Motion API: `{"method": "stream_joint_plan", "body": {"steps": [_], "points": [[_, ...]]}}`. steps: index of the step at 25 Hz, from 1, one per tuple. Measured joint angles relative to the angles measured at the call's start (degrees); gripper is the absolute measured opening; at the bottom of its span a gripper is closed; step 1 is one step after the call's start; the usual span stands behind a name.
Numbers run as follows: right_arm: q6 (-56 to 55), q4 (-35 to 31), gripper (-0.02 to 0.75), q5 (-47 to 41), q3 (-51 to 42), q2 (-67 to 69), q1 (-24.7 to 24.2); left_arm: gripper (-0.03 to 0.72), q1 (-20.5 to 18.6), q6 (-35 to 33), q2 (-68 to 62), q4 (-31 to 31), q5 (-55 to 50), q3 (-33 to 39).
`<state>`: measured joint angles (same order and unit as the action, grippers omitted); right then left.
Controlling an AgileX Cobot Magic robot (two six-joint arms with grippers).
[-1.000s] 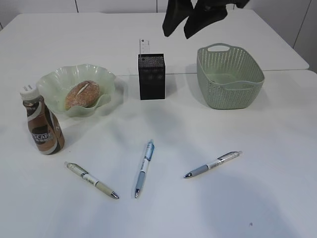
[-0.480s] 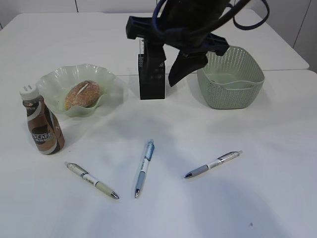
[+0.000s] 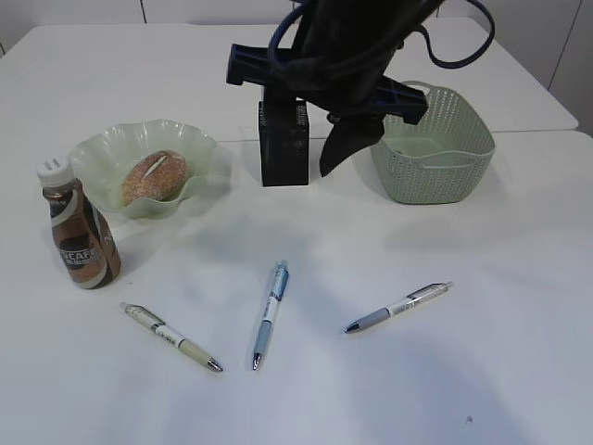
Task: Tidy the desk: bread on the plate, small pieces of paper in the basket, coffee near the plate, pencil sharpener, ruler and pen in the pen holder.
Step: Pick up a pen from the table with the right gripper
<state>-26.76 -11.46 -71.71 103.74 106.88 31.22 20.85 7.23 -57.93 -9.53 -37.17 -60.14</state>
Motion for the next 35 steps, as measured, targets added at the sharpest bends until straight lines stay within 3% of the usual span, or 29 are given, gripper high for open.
{"method": "stream_joint_plan", "body": {"steps": [2,5,6,11,18,35], "points": [[-4.2,3.9,0.43,0.1,0.0,0.7,0.4,0.302,0.0,0.1,0.0,0.0,-1.0,0.0],[-4.2,3.9,0.43,0.1,0.0,0.7,0.4,0.302,0.0,0.5,0.0,0.0,-2.2,0.0],[-10.5,10.9,0.43,0.2,0.0,3.2,2.9,0.302,0.0,0.9,0.0,0.0,-2.6,0.0],[-15.2,12.6,0.43,0.2,0.0,7.5,5.1,0.302,0.0,2.2,0.0,-1.6,-5.6,0.0],[-16.9,10.2,0.43,0.6,0.0,12.5,5.2,0.302,0.0,8.3,0.0,-10.8,-11.8,-2.0],[-22.3,8.8,0.427,10.4,0.0,18.5,5.2,0.302,0.0,9.6,0.0,-14.5,-14.4,-2.7]]}}
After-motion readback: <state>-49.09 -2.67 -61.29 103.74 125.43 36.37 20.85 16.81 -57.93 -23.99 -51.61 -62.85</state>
